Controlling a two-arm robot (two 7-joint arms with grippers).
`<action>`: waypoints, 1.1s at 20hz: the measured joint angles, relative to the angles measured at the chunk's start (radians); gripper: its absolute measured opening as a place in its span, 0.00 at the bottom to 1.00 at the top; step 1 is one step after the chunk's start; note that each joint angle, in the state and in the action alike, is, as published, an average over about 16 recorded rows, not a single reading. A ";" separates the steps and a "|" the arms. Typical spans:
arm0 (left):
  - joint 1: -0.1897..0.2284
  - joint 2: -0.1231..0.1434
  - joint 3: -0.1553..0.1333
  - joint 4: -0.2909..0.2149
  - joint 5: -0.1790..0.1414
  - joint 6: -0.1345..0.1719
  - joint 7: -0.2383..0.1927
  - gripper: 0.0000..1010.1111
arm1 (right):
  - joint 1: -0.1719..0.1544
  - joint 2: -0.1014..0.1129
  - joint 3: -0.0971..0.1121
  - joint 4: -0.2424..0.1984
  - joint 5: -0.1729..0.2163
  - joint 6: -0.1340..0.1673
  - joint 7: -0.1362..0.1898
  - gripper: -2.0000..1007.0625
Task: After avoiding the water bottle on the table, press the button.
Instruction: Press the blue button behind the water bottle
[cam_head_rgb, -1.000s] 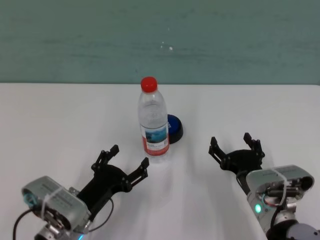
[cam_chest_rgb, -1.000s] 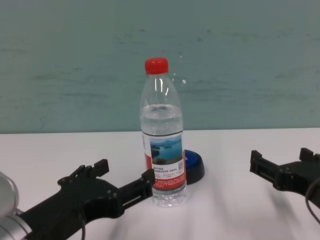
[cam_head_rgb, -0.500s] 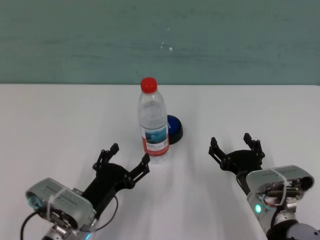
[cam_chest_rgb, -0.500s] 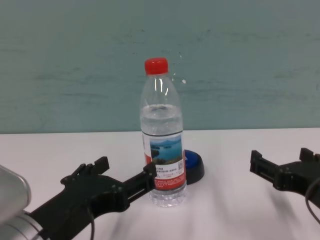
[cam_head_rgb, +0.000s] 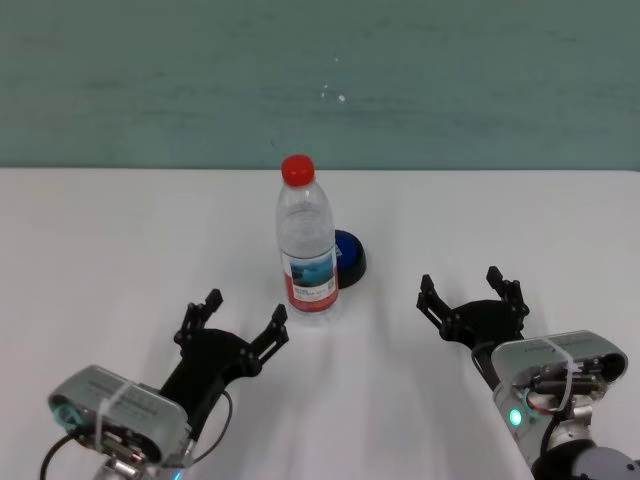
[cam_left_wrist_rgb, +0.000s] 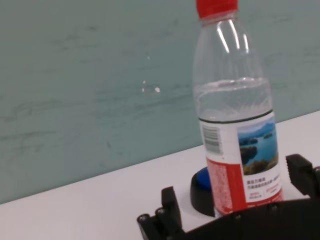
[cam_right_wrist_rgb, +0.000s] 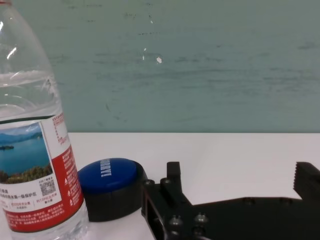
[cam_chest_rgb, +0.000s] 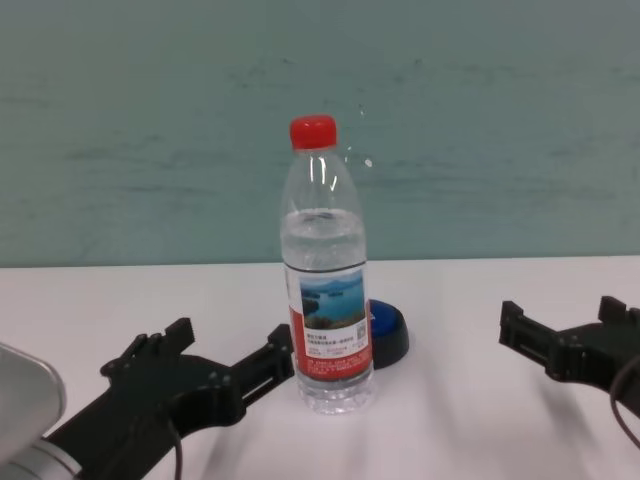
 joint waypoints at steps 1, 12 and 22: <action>0.003 -0.002 -0.002 -0.002 0.003 0.001 0.003 0.99 | 0.000 0.000 0.000 0.000 0.000 0.000 0.000 1.00; 0.029 0.000 -0.015 -0.035 0.026 0.017 0.000 0.99 | 0.000 0.000 0.000 0.000 0.000 0.000 0.000 1.00; 0.062 0.046 -0.026 -0.078 0.074 0.043 -0.004 0.99 | 0.000 0.000 0.000 0.000 0.000 0.000 0.000 1.00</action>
